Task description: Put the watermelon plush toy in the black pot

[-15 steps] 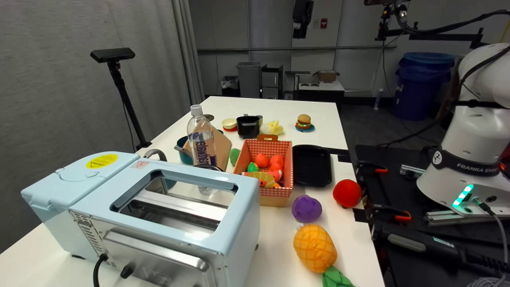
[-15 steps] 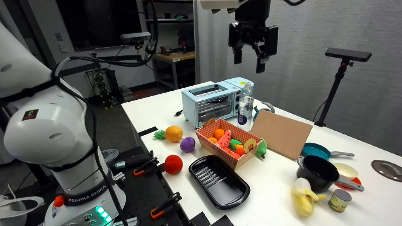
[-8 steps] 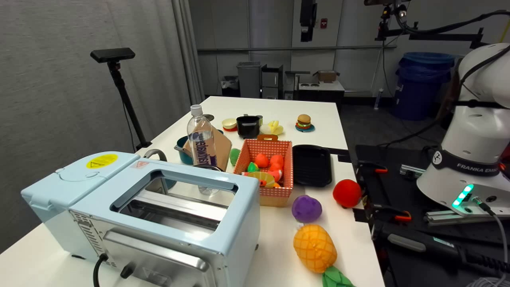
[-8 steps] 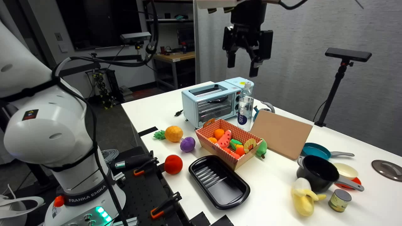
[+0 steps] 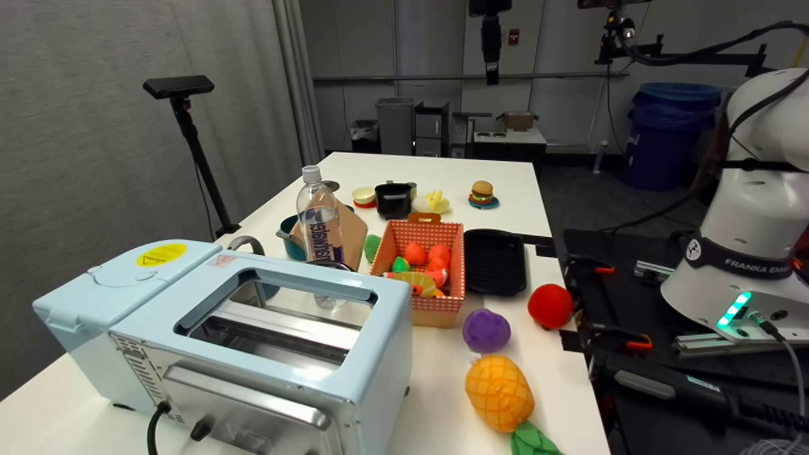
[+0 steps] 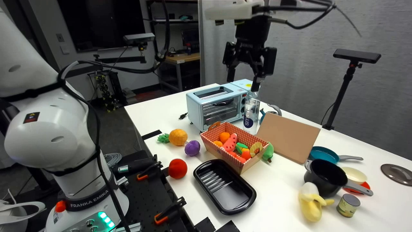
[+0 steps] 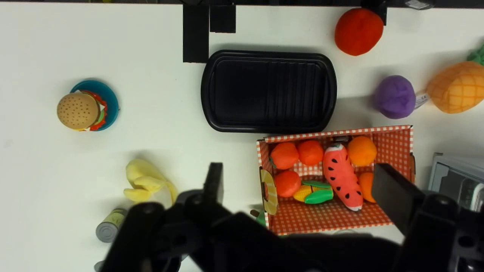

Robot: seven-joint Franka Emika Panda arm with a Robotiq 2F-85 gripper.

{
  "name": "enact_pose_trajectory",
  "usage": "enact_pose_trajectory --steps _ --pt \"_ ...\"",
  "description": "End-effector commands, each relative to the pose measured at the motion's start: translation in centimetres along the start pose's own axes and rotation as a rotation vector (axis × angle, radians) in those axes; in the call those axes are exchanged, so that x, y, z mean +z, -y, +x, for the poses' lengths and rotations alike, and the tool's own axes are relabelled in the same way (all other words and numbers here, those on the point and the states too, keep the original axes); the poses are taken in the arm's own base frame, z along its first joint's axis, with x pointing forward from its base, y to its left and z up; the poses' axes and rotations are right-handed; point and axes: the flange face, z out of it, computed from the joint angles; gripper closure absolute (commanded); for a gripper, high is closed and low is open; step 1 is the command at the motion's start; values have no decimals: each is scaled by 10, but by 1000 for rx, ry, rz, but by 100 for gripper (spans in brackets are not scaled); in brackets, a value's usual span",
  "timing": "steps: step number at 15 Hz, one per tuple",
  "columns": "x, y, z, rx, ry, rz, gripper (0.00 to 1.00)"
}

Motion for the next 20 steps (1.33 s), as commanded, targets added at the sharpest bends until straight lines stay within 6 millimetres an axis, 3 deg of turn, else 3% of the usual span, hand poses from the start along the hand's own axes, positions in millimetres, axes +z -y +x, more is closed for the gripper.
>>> enact_pose_trajectory --steps 1,4,8,11,20 --pt "57 18 53 -102 74 -26 0" --pt "103 30 87 -164 127 -33 0" --pt "146 38 110 -213 194 -37 0" --pt "167 49 117 -251 233 -29 0" --pt "213 117 132 -461 264 2 1"
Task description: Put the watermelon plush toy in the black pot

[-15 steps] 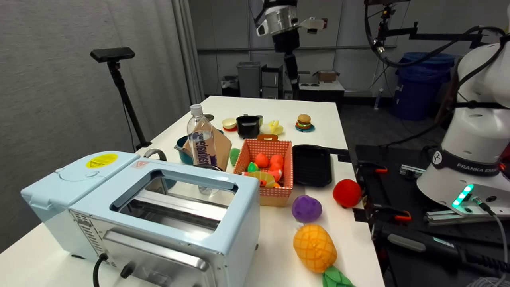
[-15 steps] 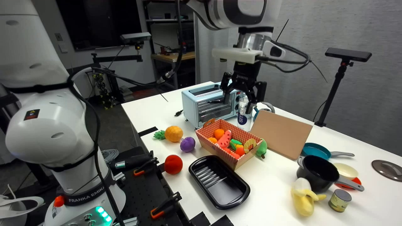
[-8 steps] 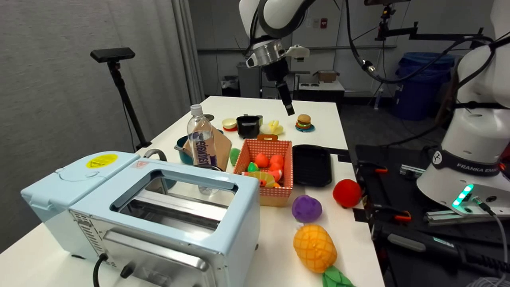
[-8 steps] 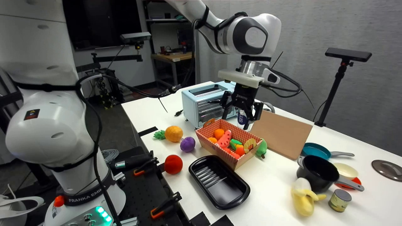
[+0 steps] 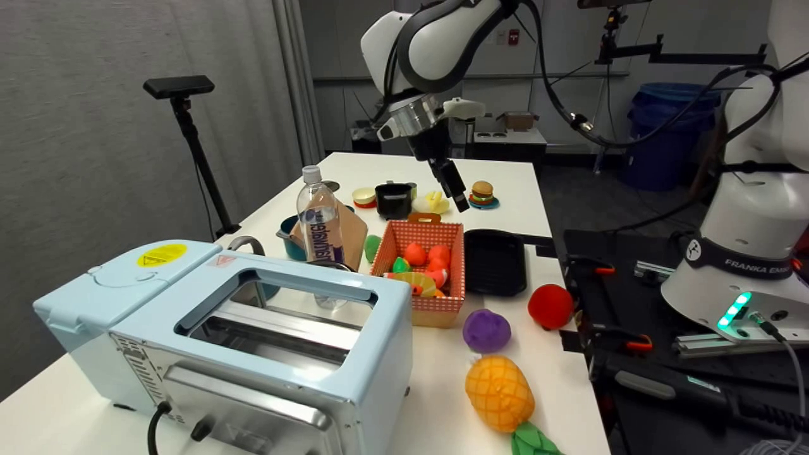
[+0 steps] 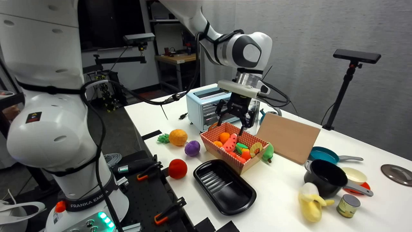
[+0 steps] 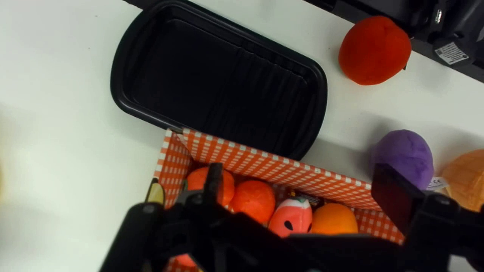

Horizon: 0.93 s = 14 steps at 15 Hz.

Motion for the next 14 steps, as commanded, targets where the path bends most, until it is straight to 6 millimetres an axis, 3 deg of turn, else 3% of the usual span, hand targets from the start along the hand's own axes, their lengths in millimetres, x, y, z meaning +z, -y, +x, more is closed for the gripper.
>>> enact_pose_trajectory --steps 1,7,9,14 --pt "4 11 21 -84 -41 -8 2" --pt "7 3 51 -124 -187 -49 0" --pt "18 -5 56 -118 -202 -41 0" --pt "68 -17 50 -112 -145 12 0"
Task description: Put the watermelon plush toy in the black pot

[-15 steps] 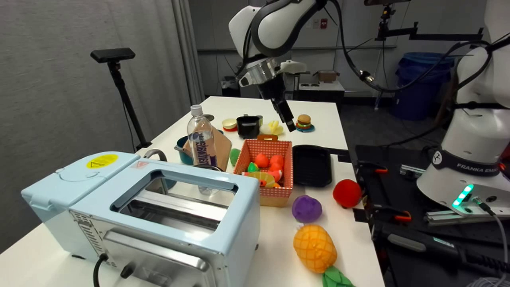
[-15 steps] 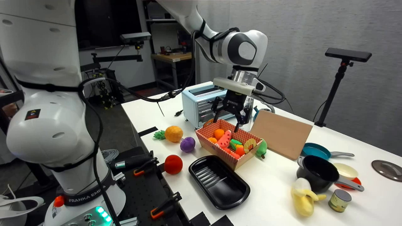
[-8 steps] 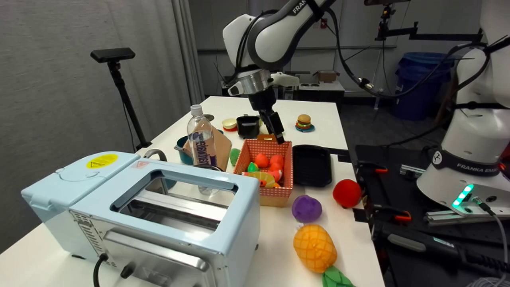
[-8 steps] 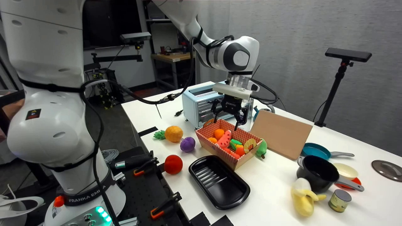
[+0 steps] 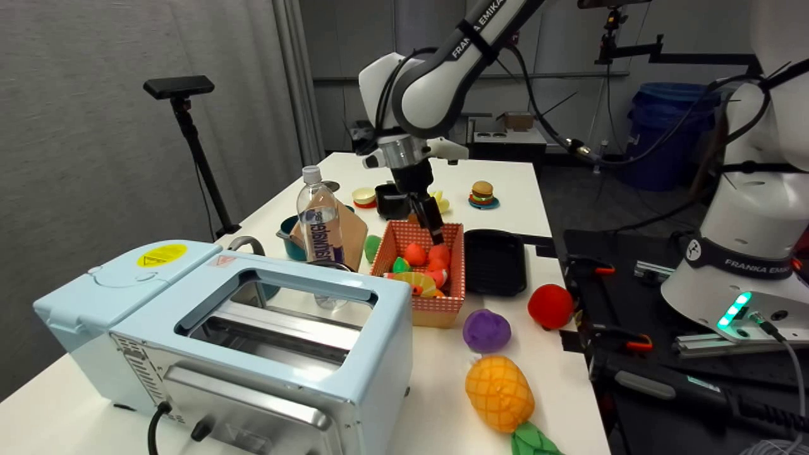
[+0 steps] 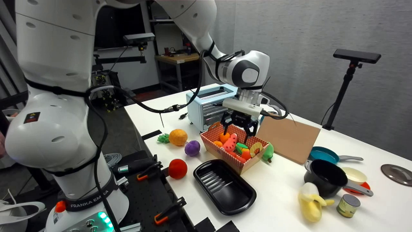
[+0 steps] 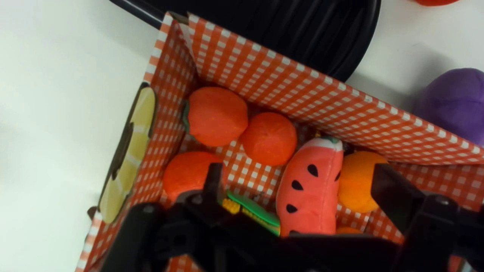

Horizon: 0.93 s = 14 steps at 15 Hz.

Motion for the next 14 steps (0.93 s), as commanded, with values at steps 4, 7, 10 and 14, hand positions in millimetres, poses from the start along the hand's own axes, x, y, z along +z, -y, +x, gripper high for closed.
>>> enact_pose_trajectory --steps 4,7,10,14 --pt "55 -11 -11 -10 53 67 0" --pt "68 -4 -4 -17 68 90 0" --pt "70 9 11 -39 54 104 0" --pt "67 32 34 -88 6 93 0"
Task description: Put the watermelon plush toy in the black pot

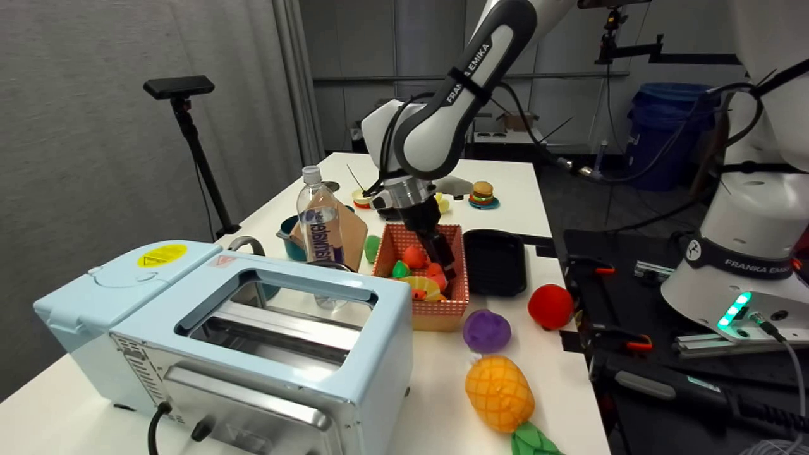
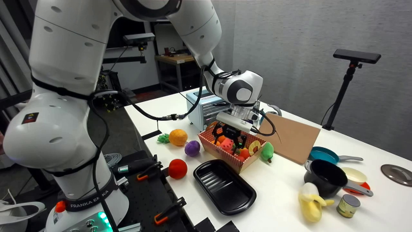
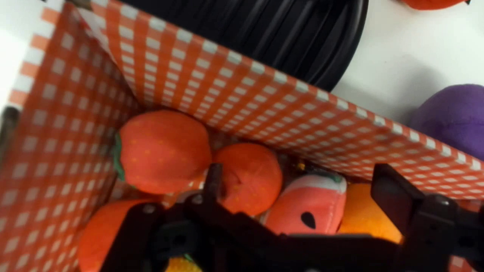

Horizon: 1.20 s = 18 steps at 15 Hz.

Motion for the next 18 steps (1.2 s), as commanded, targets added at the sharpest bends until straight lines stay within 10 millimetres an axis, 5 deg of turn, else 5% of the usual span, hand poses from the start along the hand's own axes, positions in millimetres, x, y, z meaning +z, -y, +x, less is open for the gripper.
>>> enact_pose_trajectory --steps 1,8,16,17,18 --pt "-2 15 23 -55 -53 2 0" --pt "-1 24 37 -88 -65 -2 0" --pt "30 -28 35 -3 -64 -2 0" --pt "33 -37 35 18 -72 -3 25" --pt "34 -44 35 28 -76 -5 26"
